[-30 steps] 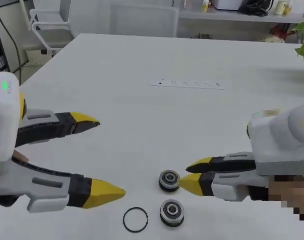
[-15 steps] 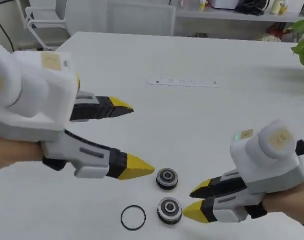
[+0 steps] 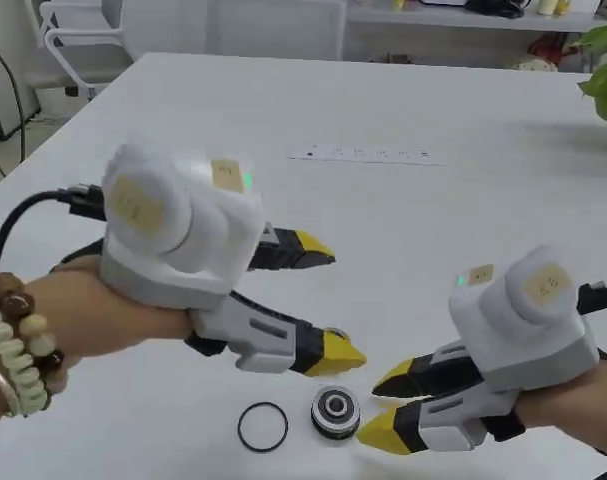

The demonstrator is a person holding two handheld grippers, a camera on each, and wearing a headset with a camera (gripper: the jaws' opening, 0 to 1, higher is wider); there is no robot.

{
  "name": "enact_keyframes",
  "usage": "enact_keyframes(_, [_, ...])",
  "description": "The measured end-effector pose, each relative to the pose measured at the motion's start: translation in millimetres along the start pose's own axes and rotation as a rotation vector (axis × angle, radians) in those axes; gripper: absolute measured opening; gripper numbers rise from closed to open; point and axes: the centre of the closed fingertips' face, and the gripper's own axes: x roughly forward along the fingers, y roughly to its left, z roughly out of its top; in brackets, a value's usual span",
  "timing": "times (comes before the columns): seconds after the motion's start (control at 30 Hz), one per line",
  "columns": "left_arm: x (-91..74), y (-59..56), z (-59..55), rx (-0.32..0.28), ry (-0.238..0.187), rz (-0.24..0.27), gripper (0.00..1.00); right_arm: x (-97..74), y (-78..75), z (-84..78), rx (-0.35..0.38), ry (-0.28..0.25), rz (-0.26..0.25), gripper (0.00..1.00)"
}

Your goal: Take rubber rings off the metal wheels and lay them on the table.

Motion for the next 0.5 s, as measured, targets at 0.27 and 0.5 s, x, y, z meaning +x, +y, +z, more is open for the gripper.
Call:
enact_keyframes(0.27, [10.8,-14.0,-32.8,-0.068,0.039,-0.043,0.47,4.3,3.5,-2.4,-0.011,0.007,0.014,0.3])
enact_keyframes(0.5, [10.0,-14.9,-48.8,-0.094,0.064,-0.044,0.39,6.8,5.7,-0.6,-0.036,0.005,0.013,0.28])
